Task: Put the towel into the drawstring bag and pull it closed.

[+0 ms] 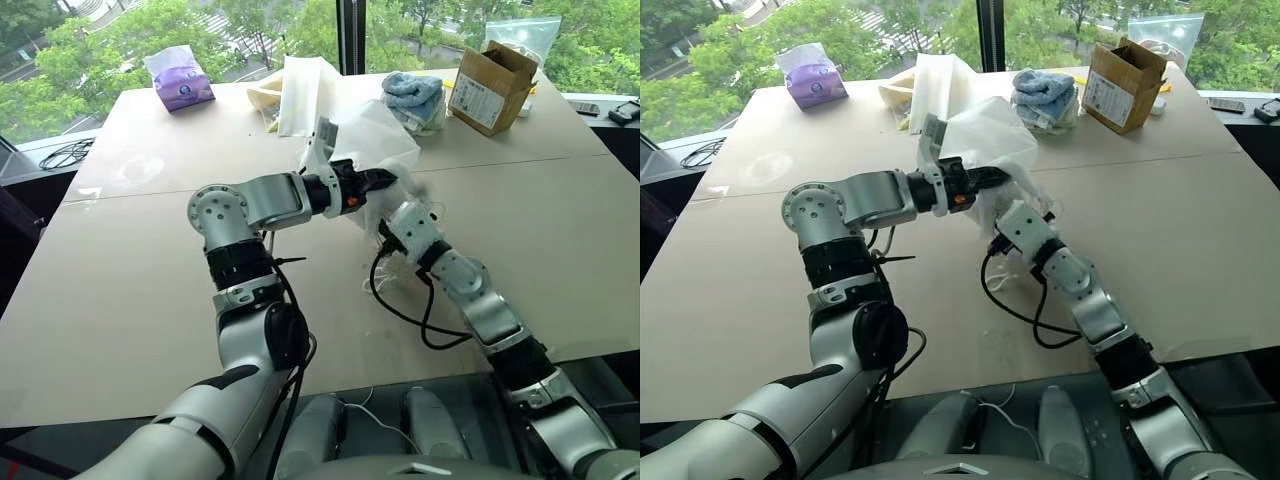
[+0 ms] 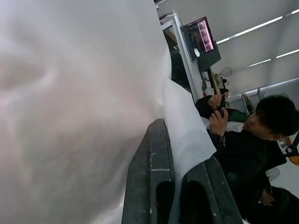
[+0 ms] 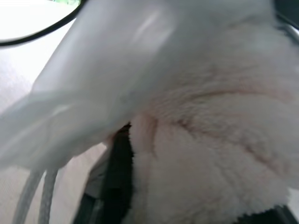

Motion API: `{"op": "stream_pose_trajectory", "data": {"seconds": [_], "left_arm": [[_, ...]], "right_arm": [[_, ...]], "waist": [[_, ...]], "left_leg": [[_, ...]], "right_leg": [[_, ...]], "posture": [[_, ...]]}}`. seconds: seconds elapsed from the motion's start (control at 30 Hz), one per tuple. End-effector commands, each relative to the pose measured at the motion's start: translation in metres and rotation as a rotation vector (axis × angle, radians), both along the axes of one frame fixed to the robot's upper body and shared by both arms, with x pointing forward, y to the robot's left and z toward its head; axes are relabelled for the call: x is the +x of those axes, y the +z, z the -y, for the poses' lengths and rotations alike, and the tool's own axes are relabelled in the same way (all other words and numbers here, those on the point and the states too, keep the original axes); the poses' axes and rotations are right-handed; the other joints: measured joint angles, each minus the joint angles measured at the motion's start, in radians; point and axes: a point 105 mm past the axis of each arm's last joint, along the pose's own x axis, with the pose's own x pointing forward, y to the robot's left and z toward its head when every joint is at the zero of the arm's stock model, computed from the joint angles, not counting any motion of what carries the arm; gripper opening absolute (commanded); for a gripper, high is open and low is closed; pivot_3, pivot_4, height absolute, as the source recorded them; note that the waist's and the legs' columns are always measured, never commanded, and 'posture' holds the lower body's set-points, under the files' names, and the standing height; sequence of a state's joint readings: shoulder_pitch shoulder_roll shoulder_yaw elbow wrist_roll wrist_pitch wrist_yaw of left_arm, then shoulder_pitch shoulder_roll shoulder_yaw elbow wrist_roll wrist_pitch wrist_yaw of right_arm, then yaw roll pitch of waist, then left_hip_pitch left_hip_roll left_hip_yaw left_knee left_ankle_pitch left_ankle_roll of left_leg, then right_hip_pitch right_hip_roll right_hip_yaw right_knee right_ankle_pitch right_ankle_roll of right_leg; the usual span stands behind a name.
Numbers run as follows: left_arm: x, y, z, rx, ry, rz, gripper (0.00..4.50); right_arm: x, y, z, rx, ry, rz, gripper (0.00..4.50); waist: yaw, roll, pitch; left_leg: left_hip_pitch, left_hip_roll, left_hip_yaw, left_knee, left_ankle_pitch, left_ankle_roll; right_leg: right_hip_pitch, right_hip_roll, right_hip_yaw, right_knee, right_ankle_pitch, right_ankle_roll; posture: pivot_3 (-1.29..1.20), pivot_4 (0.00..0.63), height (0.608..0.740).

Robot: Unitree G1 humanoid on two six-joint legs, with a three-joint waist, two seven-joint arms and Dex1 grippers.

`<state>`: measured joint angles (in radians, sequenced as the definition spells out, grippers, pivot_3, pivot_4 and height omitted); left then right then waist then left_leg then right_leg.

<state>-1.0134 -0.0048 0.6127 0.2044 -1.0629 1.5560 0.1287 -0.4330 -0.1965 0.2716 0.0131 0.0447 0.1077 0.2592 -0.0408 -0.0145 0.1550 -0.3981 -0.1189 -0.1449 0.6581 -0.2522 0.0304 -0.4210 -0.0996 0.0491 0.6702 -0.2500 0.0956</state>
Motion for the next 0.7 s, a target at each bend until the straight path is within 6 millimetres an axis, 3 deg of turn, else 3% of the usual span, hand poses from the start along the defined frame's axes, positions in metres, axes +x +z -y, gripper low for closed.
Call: {"op": "stream_pose_trajectory", "data": {"seconds": [0.03, 0.1, 0.23, 0.37, 0.47, 0.6, 0.63, 0.7], "left_arm": [[0.000, 0.011, 0.001, -0.019, 0.002, 0.048, 0.00], [0.003, 0.013, 0.000, -0.032, 0.013, 0.049, 0.00], [0.011, 0.017, -0.002, -0.043, 0.050, 0.049, 0.00], [0.012, 0.017, -0.001, -0.045, 0.049, 0.048, 0.00], [0.011, 0.014, 0.002, -0.043, 0.038, 0.039, 0.00], [0.007, 0.012, 0.006, -0.046, 0.013, 0.034, 0.00], [0.006, 0.011, 0.008, -0.041, 0.003, 0.033, 0.00], [0.003, 0.011, 0.010, -0.044, -0.015, 0.033, 0.00]], "right_arm": [[-0.001, 0.025, 0.006, 0.144, 0.014, -0.043, 3.71], [-0.004, 0.027, 0.007, 0.180, 0.038, -0.089, 4.36], [-0.027, 0.028, 0.010, 0.157, 0.169, -0.197, 4.36], [-0.037, 0.030, 0.024, 0.117, 0.168, -0.244, 4.36], [-0.038, 0.028, 0.030, 0.100, 0.134, -0.265, 3.53], [-0.038, 0.027, 0.028, 0.129, 0.126, -0.285, 1.53], [-0.036, 0.029, 0.025, 0.161, 0.128, -0.289, 0.84], [-0.031, 0.034, 0.020, 0.216, 0.128, -0.299, 0.24]], "waist": [[0.002, 0.000, 0.000], [0.003, 0.000, 0.000], [0.004, 0.000, 0.000], [0.005, 0.000, 0.000], [0.005, 0.000, 0.000], [0.005, 0.000, 0.000], [0.005, 0.000, 0.000], [0.003, 0.000, 0.000]], "left_leg": [[0.000, 0.000, 0.000, 0.000, 0.000, 0.000], [0.000, 0.000, 0.000, 0.000, 0.000, 0.000], [0.000, 0.000, 0.000, 0.000, 0.000, 0.000], [-0.001, 0.000, 0.000, 0.000, 0.000, 0.000], [0.000, 0.000, 0.000, 0.000, 0.000, 0.000], [0.000, 0.000, 0.000, 0.000, 0.000, 0.000], [0.000, 0.000, 0.000, 0.000, 0.000, 0.000], [0.000, 0.000, 0.000, 0.000, 0.000, 0.000]], "right_leg": [[0.000, 0.000, 0.000, 0.000, 0.000, 0.000], [0.000, 0.000, 0.000, 0.000, 0.000, 0.000], [0.000, 0.000, -0.001, 0.000, 0.000, 0.000], [0.000, -0.001, -0.001, 0.000, 0.000, 0.000], [0.000, -0.001, -0.001, 0.000, 0.000, 0.000], [0.000, -0.001, -0.001, 0.000, 0.000, 0.000], [0.000, -0.001, 0.000, 0.000, 0.000, 0.000], [0.000, -0.001, 0.000, 0.000, 0.000, 0.000]], "posture": [[0.00, 0.150, 0.740], [0.00, 0.150, 0.740], [0.00, 0.150, 0.740], [0.00, 0.150, 0.740], [0.00, 0.150, 0.740], [0.00, 0.150, 0.740], [0.00, 0.150, 0.740], [0.00, 0.150, 0.740]]}}
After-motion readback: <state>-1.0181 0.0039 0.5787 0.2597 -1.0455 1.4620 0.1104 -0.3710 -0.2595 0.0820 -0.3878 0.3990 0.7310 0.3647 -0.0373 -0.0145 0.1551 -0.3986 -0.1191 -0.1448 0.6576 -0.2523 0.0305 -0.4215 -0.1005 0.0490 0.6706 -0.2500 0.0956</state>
